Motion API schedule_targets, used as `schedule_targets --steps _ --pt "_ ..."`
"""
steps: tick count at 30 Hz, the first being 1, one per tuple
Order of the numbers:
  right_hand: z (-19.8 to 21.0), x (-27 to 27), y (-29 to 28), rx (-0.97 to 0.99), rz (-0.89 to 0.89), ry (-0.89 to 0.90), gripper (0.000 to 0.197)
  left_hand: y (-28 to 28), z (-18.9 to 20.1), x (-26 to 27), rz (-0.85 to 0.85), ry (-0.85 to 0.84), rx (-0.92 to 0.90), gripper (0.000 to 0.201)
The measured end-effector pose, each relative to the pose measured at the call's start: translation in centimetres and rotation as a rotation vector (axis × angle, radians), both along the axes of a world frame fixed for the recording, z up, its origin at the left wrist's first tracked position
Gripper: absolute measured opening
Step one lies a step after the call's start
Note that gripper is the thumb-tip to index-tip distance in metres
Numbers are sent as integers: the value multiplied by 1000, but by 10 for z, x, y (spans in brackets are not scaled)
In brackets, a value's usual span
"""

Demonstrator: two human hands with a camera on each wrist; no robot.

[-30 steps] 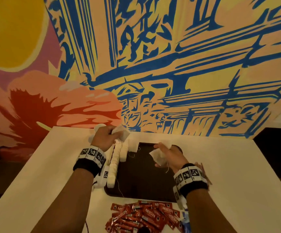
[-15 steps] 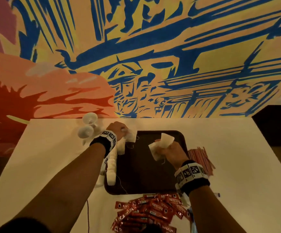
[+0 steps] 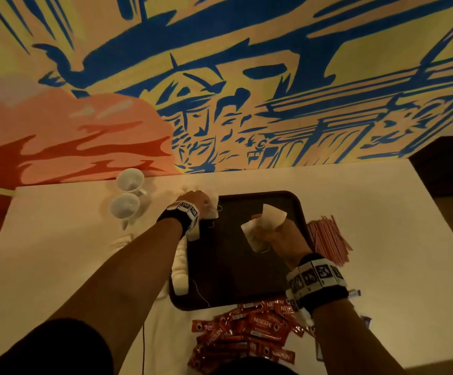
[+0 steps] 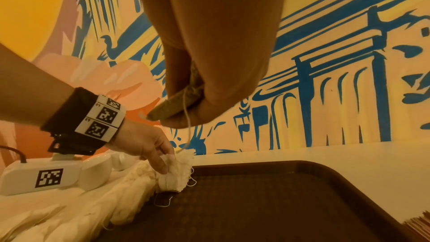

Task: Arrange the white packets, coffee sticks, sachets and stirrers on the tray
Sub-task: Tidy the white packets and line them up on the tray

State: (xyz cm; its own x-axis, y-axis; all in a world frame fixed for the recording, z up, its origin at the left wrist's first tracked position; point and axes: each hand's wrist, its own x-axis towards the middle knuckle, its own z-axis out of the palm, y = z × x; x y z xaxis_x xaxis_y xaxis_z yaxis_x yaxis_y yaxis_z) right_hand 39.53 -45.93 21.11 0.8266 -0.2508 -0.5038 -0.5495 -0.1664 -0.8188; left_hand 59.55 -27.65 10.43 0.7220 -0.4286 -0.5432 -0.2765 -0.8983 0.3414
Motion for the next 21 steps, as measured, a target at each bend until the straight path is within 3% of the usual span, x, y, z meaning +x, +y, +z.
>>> schedule_targets --steps 5,14,21 --pt "-2 -5 -1 18 -8 5 22 1 -16 7 10 -44 45 26" --pt "3 -15 -4 60 -20 -38 24 3 19 -1 -4 -127 4 41" --pt "17 -24 -7 128 -51 -112 25 12 61 -19 311 -254 -189 33"
